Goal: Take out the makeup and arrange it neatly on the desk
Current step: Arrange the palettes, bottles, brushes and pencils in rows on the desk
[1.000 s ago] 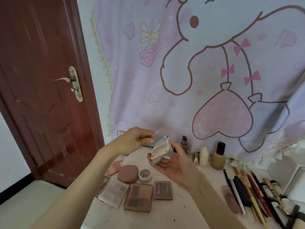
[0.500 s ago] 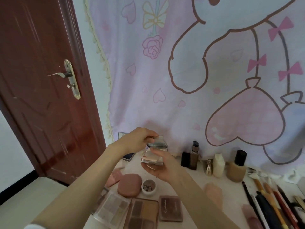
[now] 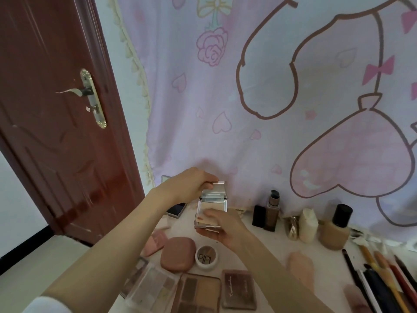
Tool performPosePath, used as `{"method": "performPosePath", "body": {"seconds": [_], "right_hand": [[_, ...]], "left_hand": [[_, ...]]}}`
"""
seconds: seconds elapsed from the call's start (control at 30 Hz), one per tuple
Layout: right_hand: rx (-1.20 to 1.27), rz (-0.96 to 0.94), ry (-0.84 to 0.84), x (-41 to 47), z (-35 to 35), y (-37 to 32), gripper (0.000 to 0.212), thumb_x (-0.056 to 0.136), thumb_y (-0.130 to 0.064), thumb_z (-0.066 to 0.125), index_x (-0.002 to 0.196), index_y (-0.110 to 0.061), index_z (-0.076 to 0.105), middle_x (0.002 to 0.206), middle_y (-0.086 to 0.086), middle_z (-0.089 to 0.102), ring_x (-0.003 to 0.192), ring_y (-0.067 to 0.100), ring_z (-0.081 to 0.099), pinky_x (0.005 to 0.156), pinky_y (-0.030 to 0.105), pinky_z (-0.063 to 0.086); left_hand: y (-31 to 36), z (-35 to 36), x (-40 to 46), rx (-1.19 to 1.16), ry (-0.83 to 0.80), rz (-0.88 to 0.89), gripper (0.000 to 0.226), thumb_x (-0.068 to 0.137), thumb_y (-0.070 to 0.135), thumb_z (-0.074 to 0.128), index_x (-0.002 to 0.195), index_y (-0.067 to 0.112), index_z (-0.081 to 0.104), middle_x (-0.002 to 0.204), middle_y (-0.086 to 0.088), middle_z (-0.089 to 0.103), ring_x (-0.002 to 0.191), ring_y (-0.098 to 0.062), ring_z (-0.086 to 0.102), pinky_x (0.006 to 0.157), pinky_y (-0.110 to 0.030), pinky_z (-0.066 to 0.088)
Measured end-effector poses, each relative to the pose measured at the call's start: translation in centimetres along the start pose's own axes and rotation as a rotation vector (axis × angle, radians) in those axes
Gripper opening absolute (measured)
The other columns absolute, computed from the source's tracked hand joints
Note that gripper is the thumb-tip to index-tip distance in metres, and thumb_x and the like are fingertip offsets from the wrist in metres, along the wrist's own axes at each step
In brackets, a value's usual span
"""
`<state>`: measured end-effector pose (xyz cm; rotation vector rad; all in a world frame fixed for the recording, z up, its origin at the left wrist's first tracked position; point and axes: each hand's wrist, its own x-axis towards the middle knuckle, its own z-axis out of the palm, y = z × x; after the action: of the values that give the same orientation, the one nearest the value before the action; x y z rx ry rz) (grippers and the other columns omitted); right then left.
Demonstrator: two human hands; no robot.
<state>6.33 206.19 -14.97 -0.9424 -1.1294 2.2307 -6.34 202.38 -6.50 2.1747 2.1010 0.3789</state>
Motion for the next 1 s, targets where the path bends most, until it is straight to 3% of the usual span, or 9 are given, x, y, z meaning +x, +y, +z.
{"method": "performPosePath", "body": {"seconds": [0.1, 0.2, 0.33, 0.43, 0.57, 0.73, 0.83, 0.93, 1.0], "right_hand": [[-0.001, 0.007, -0.026, 0.7, -0.2, 0.0, 0.014, 0.082, 0.004, 0.06, 0.096, 0.004, 0.064, 0.087, 0.024, 0.067, 0.073, 0.032, 0.067, 0.054, 0.037, 0.056], [-0.05, 0.012, -0.017, 1.6, 0.0, -0.1, 0.017, 0.081, 0.002, 0.064, 0.098, 0.001, 0.063, 0.079, 0.016, 0.07, 0.067, 0.024, 0.07, 0.053, 0.035, 0.057], [-0.195, 0.019, 0.024, 2.9, 0.8, 0.0, 0.031, 0.079, -0.008, 0.07, 0.107, -0.001, 0.06, 0.096, 0.017, 0.069, 0.066, 0.023, 0.066, 0.053, 0.028, 0.054], [-0.248, 0.001, 0.04, 3.8, 0.9, 0.2, 0.032, 0.078, -0.006, 0.072, 0.108, -0.001, 0.062, 0.088, 0.014, 0.068, 0.061, 0.018, 0.063, 0.048, 0.025, 0.052], [-0.276, 0.016, 0.067, 5.1, 0.6, 0.5, 0.026, 0.081, -0.002, 0.068, 0.105, -0.004, 0.059, 0.097, 0.016, 0.067, 0.075, 0.023, 0.064, 0.061, 0.035, 0.054], [-0.493, -0.114, 0.107, 5.7, -0.3, 0.9, 0.035, 0.077, -0.014, 0.073, 0.11, -0.01, 0.063, 0.108, 0.01, 0.067, 0.099, 0.024, 0.064, 0.088, 0.042, 0.053], [-0.61, -0.179, 0.087, 5.3, -1.0, 0.9, 0.037, 0.07, -0.021, 0.08, 0.102, -0.009, 0.066, 0.095, 0.006, 0.07, 0.081, 0.017, 0.064, 0.069, 0.028, 0.054], [-0.636, -0.24, 0.035, 5.0, -1.6, 1.2, 0.015, 0.071, -0.012, 0.078, 0.075, -0.019, 0.066, 0.06, -0.01, 0.064, 0.053, 0.004, 0.054, 0.048, 0.016, 0.042], [-0.674, -0.293, 0.007, 5.1, -2.0, 1.5, 0.03, 0.071, -0.005, 0.076, 0.066, -0.029, 0.059, 0.044, -0.018, 0.056, 0.046, -0.006, 0.052, 0.044, 0.007, 0.035]], "left_hand": [[-0.8, -0.2, 0.4, 0.041, 0.01, -0.015, 0.018, 0.097, 0.01, 0.04, 0.092, 0.002, 0.055, 0.081, -0.004, 0.049, 0.073, -0.016, 0.037, 0.071, -0.035, 0.039], [-1.6, -0.4, 1.1, 0.093, 0.017, -0.039, 0.022, 0.096, 0.009, 0.039, 0.105, 0.002, 0.058, 0.09, -0.017, 0.062, 0.071, -0.025, 0.048, 0.074, -0.035, 0.042], [-2.8, 0.2, 2.3, 0.129, 0.044, -0.028, 0.023, 0.092, 0.006, 0.042, 0.105, 0.004, 0.06, 0.099, -0.016, 0.065, 0.088, -0.031, 0.059, 0.078, -0.04, 0.045], [-3.7, 1.4, 3.1, 0.128, 0.021, -0.026, 0.032, 0.092, 0.001, 0.043, 0.116, 0.01, 0.061, 0.112, -0.011, 0.063, 0.102, -0.028, 0.057, 0.086, -0.038, 0.044], [-4.9, 2.8, 4.0, 0.117, -0.026, -0.054, 0.052, 0.086, -0.011, 0.041, 0.128, 0.017, 0.055, 0.126, -0.005, 0.057, 0.112, -0.015, 0.054, 0.091, -0.034, 0.045], [-5.7, 3.8, 4.8, 0.161, -0.032, -0.018, 0.061, 0.077, -0.014, 0.042, 0.128, 0.016, 0.055, 0.123, -0.007, 0.059, 0.114, -0.02, 0.051, 0.091, -0.031, 0.044], [-6.2, 4.3, 4.7, 0.182, -0.032, 0.0, 0.062, 0.076, -0.015, 0.044, 0.129, 0.017, 0.054, 0.121, -0.005, 0.059, 0.114, -0.02, 0.049, 0.091, -0.032, 0.044], [-6.4, 4.8, 4.6, 0.169, -0.013, 0.018, 0.061, 0.077, -0.017, 0.045, 0.126, 0.017, 0.057, 0.122, -0.003, 0.059, 0.112, -0.019, 0.051, 0.093, -0.031, 0.044], [-6.5, 5.1, 4.7, 0.17, 0.019, 0.024, 0.05, 0.084, -0.011, 0.048, 0.123, 0.016, 0.06, 0.123, -0.002, 0.059, 0.114, -0.019, 0.05, 0.095, -0.026, 0.04]]}}
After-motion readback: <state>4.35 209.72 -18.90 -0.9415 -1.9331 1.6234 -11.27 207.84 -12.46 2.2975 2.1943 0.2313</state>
